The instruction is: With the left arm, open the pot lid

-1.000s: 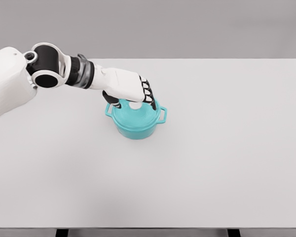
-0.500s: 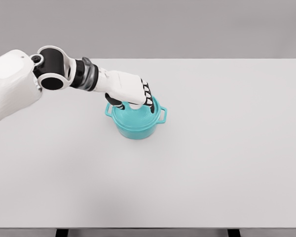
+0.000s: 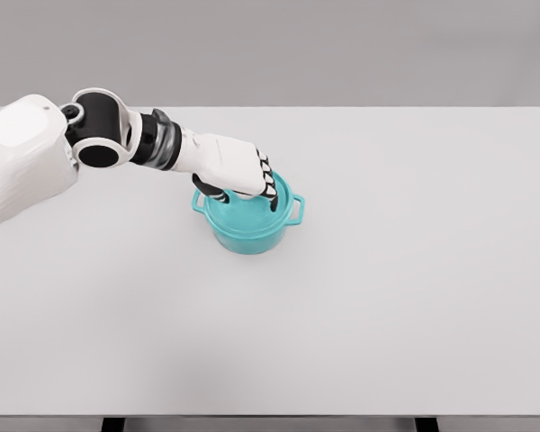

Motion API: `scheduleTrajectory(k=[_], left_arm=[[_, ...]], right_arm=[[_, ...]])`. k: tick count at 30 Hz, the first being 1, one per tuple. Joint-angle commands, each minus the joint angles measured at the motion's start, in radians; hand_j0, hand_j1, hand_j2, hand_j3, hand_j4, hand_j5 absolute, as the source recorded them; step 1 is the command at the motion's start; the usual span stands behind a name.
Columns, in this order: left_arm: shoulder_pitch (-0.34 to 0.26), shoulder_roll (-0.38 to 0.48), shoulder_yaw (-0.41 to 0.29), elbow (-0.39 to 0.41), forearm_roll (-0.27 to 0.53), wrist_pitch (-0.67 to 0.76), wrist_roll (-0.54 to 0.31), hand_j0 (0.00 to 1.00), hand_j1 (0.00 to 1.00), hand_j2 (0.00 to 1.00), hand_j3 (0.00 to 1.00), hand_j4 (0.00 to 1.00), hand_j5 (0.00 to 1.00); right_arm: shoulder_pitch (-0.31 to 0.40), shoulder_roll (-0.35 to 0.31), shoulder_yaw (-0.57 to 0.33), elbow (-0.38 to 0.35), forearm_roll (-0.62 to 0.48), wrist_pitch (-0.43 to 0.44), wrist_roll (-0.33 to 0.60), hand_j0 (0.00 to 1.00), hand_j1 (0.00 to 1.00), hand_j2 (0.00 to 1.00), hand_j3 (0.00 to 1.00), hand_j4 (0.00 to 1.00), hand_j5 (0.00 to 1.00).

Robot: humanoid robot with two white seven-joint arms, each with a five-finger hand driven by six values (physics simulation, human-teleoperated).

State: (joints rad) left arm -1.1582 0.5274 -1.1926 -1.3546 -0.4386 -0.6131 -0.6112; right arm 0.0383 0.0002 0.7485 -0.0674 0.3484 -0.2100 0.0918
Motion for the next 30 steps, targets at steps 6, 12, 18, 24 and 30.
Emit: scheduleTrajectory(k=[6, 12, 18, 24, 30], left_arm=[[-0.002, -0.001, -0.008, -0.001, 0.000, 0.002, 0.000, 0.65, 0.65, 0.65, 0.65, 0.65, 0.65], [-0.002, -0.001, -0.007, -0.001, -0.002, 0.002, 0.000, 0.54, 0.54, 0.54, 0.54, 0.54, 0.54], [-0.002, 0.002, -0.007, -0.001, -0.002, 0.002, 0.000, 0.49, 0.49, 0.49, 0.49, 0.49, 0.49], [-0.008, 0.014, -0.007, -0.001, 0.000, 0.002, 0.000, 0.49, 0.49, 0.49, 0.49, 0.49, 0.49], [-0.026, 0.062, 0.004, -0.008, 0.001, 0.002, 0.000, 0.49, 0.49, 0.49, 0.49, 0.49, 0.49]], right_arm=[[0.000, 0.000, 0.000, 0.000, 0.000, 0.000, 0.000, 1.00, 1.00, 1.00, 1.00, 1.00, 1.00], [0.000, 0.000, 0.000, 0.000, 0.000, 0.000, 0.000, 1.00, 1.00, 1.00, 1.00, 1.00, 1.00], [0.000, 0.000, 0.000, 0.000, 0.000, 0.000, 0.000, 1.00, 1.00, 1.00, 1.00, 1.00, 1.00], [0.000, 0.000, 0.000, 0.000, 0.000, 0.000, 0.000, 1.00, 1.00, 1.00, 1.00, 1.00, 1.00], [0.000, 0.000, 0.000, 0.000, 0.000, 0.000, 0.000, 1.00, 1.00, 1.00, 1.00, 1.00, 1.00]])
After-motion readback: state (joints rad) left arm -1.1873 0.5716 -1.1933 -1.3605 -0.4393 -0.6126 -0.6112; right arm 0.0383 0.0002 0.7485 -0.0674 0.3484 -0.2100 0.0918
